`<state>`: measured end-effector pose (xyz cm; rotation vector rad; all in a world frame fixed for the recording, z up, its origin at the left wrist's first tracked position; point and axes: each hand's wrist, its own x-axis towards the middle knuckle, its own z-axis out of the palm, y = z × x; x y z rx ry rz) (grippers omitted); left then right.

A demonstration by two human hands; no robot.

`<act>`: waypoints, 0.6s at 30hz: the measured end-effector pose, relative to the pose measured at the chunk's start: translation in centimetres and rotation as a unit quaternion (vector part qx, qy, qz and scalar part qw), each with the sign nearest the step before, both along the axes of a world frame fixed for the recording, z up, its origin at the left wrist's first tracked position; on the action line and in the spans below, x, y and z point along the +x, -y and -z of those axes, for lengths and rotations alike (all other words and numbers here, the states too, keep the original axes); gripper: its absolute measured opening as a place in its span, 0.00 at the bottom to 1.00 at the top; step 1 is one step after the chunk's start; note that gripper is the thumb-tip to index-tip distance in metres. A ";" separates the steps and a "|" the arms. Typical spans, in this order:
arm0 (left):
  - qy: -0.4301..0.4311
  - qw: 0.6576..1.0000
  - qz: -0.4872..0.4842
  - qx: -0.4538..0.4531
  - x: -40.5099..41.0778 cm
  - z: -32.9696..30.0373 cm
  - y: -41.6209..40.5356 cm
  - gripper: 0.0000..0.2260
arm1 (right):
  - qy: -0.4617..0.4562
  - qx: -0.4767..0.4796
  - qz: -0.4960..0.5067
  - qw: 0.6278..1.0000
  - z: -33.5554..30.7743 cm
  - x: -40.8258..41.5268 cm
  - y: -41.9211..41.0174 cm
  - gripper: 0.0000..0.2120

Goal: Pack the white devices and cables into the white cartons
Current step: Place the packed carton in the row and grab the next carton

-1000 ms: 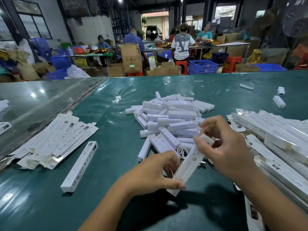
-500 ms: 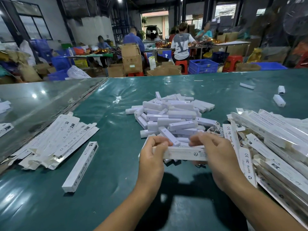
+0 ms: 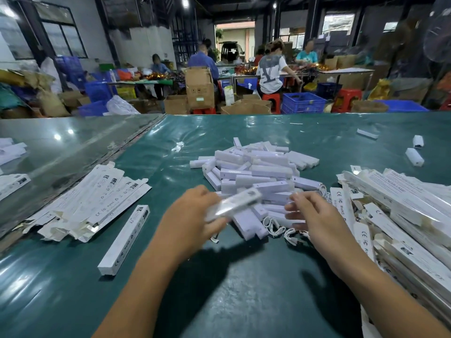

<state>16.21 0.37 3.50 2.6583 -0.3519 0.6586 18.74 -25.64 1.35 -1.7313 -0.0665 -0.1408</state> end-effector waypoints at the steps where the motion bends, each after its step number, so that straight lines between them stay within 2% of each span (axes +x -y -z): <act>1: -0.044 0.997 -0.060 -0.006 0.3 -0.2 -1.6 0.10 | 0.008 -0.003 0.008 1.000 0.0 0.1 0.2 0.12; 4: -0.146 0.963 -0.225 0.001 0.6 -0.1 -5.7 0.10 | 0.007 -0.002 0.006 1.000 0.1 0.2 0.3 0.14; 7: -0.206 0.927 -0.313 0.017 0.5 0.6 -8.0 0.10 | 0.014 -0.016 0.008 1.000 0.2 0.3 0.4 0.13; 11: -0.239 0.906 -0.347 0.041 0.2 0.9 -8.5 0.09 | 0.024 -0.032 0.022 0.999 0.1 0.5 1.0 0.14; 15: -0.274 0.874 -0.396 0.058 -0.1 0.5 -8.4 0.17 | 0.030 -0.034 0.033 0.998 0.0 0.8 1.4 0.14; 18: -0.288 0.864 -0.411 0.043 -0.2 0.3 -8.7 0.20 | 0.035 -0.050 0.042 0.997 -0.1 0.8 1.6 0.14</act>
